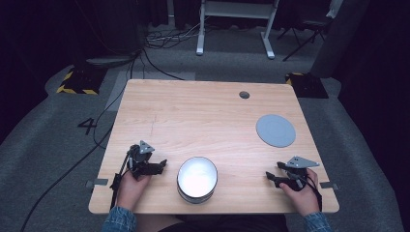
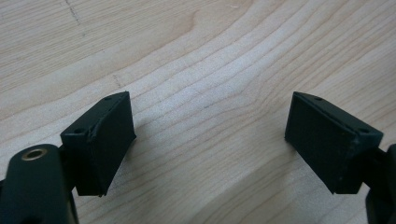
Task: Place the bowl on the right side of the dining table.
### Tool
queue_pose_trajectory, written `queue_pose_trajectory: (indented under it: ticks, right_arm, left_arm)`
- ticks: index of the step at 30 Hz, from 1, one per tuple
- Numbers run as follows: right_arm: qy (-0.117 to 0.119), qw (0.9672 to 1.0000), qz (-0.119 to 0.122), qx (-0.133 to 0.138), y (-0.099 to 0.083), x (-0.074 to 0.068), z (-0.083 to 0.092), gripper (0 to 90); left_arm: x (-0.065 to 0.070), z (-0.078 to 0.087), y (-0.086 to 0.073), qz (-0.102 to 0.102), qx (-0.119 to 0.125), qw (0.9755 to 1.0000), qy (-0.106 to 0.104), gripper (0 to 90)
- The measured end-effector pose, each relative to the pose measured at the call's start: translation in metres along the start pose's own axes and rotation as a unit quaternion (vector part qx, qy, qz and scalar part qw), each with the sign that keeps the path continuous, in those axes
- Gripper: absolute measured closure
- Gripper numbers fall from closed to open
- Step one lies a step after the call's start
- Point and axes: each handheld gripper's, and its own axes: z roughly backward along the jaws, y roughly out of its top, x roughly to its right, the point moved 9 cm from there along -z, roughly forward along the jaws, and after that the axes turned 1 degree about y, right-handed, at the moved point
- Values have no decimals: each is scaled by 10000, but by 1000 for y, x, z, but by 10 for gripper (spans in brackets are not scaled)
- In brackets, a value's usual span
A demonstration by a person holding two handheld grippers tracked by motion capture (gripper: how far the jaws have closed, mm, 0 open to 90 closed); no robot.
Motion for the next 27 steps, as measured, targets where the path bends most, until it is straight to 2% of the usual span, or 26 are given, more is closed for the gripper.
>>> queue_pose_trajectory:
  ticks: [23, 27]
  right_arm:
    - [18, 10000, 13, -15, 0, -1, 0, 321]
    - [24, 10000, 19, -16, 0, -1, 1, 343]
  left_arm:
    - [0, 0, 0, 7, -2, 10000, 8, 160]
    - [0, 0, 0, 7, -4, 10000, 8, 160]
